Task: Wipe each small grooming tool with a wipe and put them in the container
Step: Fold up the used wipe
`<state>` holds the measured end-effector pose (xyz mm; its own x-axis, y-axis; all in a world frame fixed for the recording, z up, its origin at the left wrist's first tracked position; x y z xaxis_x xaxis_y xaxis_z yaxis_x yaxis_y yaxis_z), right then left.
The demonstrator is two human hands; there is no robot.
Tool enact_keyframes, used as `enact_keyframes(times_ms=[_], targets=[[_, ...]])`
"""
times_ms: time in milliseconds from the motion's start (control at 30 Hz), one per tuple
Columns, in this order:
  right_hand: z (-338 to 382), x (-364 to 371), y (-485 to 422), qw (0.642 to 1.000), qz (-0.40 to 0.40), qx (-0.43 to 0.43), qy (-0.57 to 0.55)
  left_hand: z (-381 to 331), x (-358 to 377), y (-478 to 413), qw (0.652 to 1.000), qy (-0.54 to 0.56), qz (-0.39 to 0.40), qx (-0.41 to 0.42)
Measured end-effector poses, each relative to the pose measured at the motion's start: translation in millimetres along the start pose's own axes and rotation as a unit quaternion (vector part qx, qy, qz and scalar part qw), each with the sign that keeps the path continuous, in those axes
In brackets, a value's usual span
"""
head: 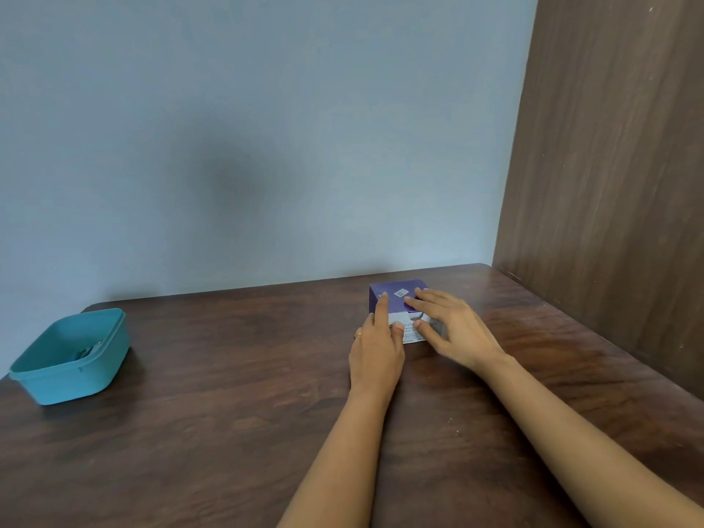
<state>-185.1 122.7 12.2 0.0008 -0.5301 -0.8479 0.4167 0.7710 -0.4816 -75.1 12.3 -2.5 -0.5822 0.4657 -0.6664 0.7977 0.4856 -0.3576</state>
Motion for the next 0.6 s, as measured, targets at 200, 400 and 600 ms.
enact_keyframes(times_ms=[200, 400, 600], targets=[[10.9, -5.6, 0.9, 0.997, 0.023, 0.027, 0.069, -1.4, -3.8, 4.7, 0.999, 0.042, 0.014, -0.024], [31.4, -16.6, 4.5, 0.994, 0.042, 0.080, 0.053, 1.3, -29.1, 21.4, 0.994, 0.090, -0.019, -0.053], [58.2, -20.1, 12.3, 0.990, 0.006, 0.143, 0.002, 36.2, -86.9, 49.4, 0.990, -0.015, -0.106, -0.090]])
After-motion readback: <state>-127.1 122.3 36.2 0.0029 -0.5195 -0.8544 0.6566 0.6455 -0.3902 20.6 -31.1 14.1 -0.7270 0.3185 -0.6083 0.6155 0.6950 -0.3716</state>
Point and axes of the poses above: each hand's wrist, its own y-axis away from the middle knuckle, its own x-axis out of the palm, z = x × y, the point moved 4 cm from there along -y, towards the middle knuckle, and after that the axes turned 7 degrees about z, right-handed, at the moved point
